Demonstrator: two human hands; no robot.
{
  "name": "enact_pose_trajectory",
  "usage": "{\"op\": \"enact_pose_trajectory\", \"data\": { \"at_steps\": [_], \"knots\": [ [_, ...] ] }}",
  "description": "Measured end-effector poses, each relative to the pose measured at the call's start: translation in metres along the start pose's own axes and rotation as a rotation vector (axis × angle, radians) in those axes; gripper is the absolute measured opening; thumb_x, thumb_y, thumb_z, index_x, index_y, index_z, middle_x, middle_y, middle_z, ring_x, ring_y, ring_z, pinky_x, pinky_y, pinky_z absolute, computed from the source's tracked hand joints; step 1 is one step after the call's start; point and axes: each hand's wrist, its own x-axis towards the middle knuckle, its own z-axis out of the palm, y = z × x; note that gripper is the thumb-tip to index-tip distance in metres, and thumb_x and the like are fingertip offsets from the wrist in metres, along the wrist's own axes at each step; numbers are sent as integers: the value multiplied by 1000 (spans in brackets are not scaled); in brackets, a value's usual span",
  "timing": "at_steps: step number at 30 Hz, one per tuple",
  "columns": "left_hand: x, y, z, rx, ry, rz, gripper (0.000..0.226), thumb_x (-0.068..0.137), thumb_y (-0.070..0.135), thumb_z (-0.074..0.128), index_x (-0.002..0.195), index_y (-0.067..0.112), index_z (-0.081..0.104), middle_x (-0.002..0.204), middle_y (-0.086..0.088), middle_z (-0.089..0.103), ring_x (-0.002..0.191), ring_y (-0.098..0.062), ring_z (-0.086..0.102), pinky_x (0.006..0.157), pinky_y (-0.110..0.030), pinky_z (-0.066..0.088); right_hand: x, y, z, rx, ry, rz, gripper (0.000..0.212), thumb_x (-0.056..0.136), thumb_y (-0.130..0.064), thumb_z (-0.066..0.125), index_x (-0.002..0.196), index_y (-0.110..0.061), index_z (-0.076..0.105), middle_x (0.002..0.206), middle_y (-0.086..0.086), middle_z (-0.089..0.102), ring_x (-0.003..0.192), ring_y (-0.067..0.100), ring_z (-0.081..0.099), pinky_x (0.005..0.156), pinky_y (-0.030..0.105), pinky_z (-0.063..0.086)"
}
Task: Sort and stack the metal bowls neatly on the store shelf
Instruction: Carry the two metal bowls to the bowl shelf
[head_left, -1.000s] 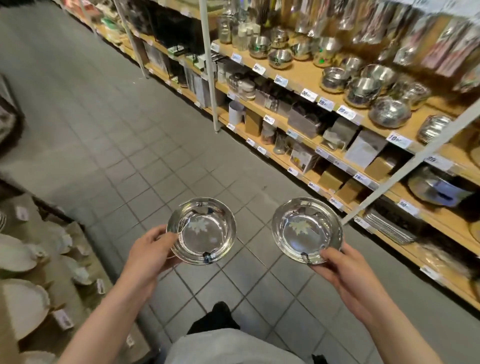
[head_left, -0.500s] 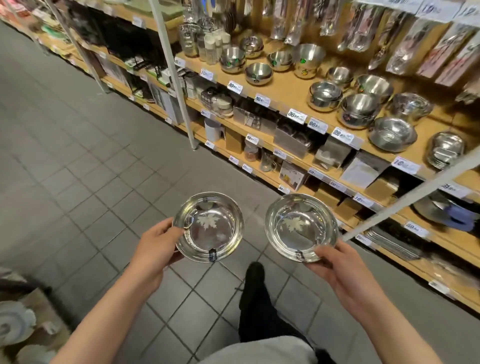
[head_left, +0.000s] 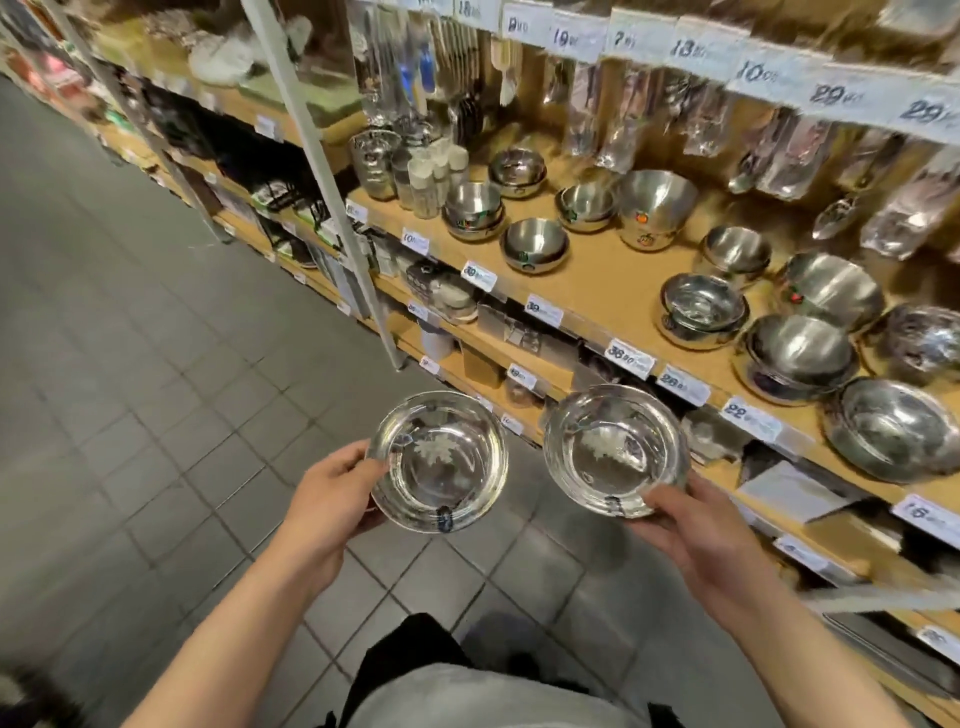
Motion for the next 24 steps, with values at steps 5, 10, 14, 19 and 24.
{"op": "enact_pose_trajectory", "data": {
  "at_steps": [5,10,14,19,24],
  "knots": [
    [84,34,27,58,-79,-47,27,99,19,61,88,35,80,87,1,79,69,-11,72,64,-26,60,72,-22,16,54,95,22,28,95,10,56,118,-2,65,110,19,76,81,18,77,64,26,62],
    [187,77,57,93,-191,-70,27,97,11,60,89,25,81,86,-2,80,67,-12,74,54,-22,58,140,-45,32,172,243,29,21,96,9,54,111,-1,65,91,16,79,78,24,79,59,25,62],
    [270,120,95,167,-272,-65,22,96,7,58,87,16,76,75,1,76,61,-7,69,46,-17,50,184,-75,48,240,376,52,15,94,11,55,108,8,60,84,22,74,59,20,74,48,21,58],
    [329,158,159,319,-436,-5,15,95,15,65,94,23,76,87,0,80,77,-12,74,69,-36,63,216,-109,56,305,500,13,19,96,8,55,114,4,59,99,20,57,71,22,69,64,24,61],
    [359,156,223,511,-589,45,30,103,12,50,122,21,71,107,-3,77,102,-27,72,93,-50,58,232,-132,59,367,587,-13,18,97,7,53,110,2,65,83,8,76,72,22,68,59,21,62]
  ]
}}
